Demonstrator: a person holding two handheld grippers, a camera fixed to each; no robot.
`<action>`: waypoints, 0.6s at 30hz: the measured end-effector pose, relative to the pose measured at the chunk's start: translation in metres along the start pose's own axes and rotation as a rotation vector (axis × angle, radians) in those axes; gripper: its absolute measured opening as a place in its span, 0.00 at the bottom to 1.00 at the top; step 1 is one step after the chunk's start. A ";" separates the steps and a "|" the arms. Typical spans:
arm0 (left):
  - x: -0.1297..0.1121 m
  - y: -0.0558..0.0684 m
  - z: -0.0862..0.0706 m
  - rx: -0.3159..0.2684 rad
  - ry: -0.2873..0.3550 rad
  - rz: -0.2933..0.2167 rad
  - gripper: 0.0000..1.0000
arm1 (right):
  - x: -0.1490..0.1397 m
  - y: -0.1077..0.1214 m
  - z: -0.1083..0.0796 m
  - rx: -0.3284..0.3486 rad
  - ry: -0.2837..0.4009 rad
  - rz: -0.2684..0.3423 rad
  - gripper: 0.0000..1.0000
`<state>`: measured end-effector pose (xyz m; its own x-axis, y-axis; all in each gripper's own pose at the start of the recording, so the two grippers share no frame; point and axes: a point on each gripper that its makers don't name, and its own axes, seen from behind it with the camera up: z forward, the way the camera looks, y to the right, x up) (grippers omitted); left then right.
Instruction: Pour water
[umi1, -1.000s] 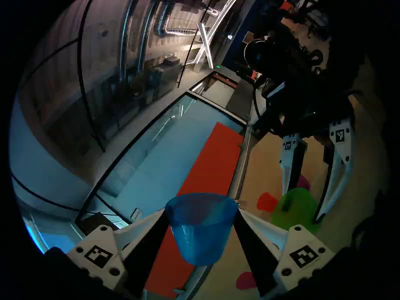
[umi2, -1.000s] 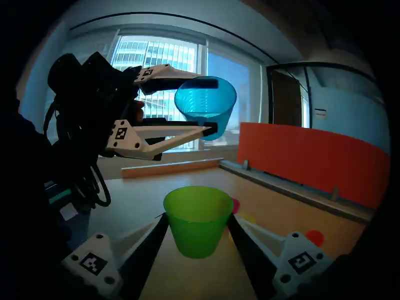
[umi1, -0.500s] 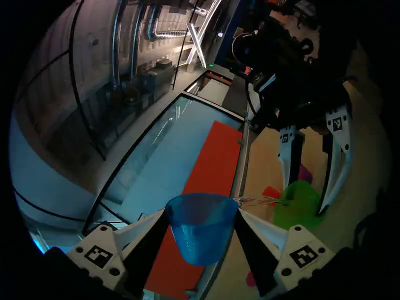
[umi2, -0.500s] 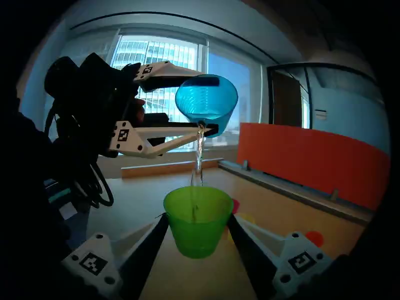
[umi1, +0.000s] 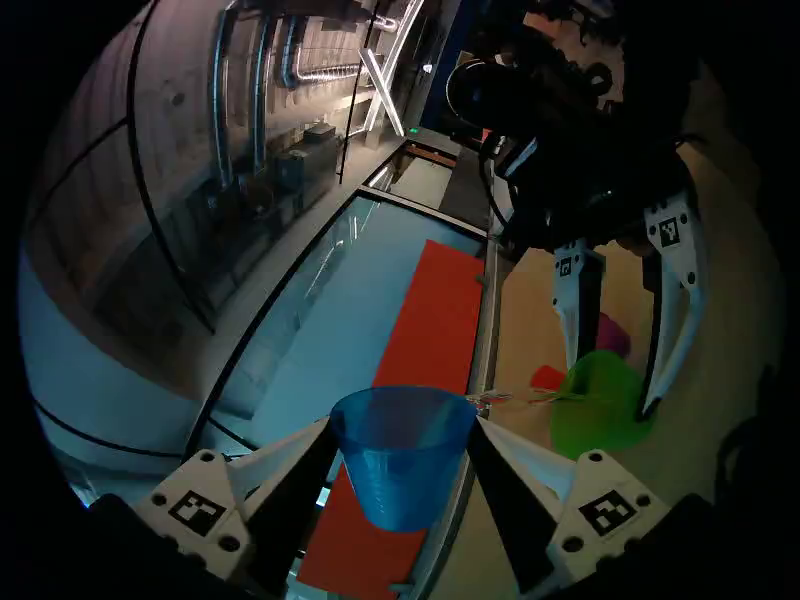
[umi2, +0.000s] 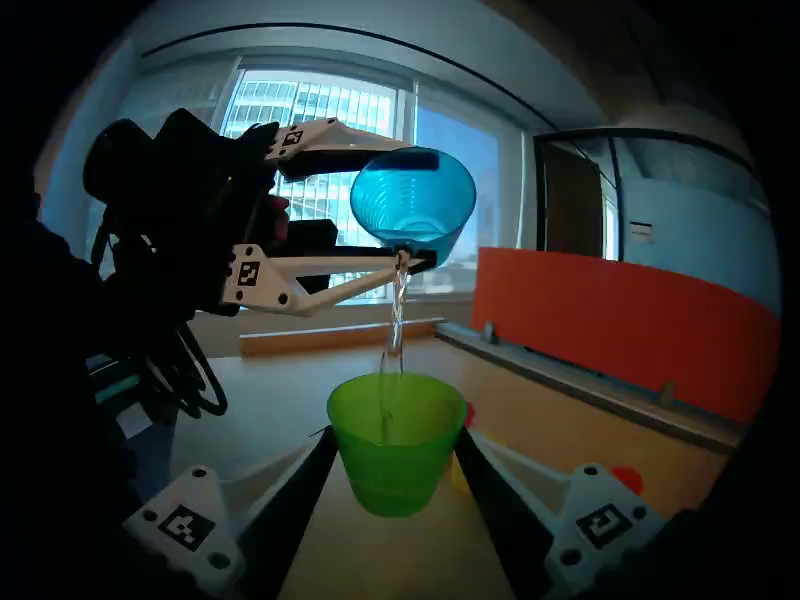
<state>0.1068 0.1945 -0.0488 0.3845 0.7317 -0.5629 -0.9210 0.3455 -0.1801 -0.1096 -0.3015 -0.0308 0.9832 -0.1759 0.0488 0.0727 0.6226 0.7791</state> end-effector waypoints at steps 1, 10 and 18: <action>0.000 -0.001 0.000 0.000 0.001 0.004 0.87 | 0.000 0.000 0.000 0.000 0.000 0.000 0.89; 0.003 -0.003 0.000 -0.001 0.004 0.046 0.87 | 0.000 0.003 0.000 -0.005 0.001 -0.003 0.89; 0.006 -0.005 0.000 -0.002 0.014 0.081 0.87 | 0.000 0.004 0.001 -0.006 0.002 -0.002 0.89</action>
<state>0.1136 0.1968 -0.0515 0.3078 0.7487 -0.5872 -0.9492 0.2843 -0.1352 -0.1094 -0.2995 -0.0270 0.9834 -0.1756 0.0454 0.0762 0.6269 0.7753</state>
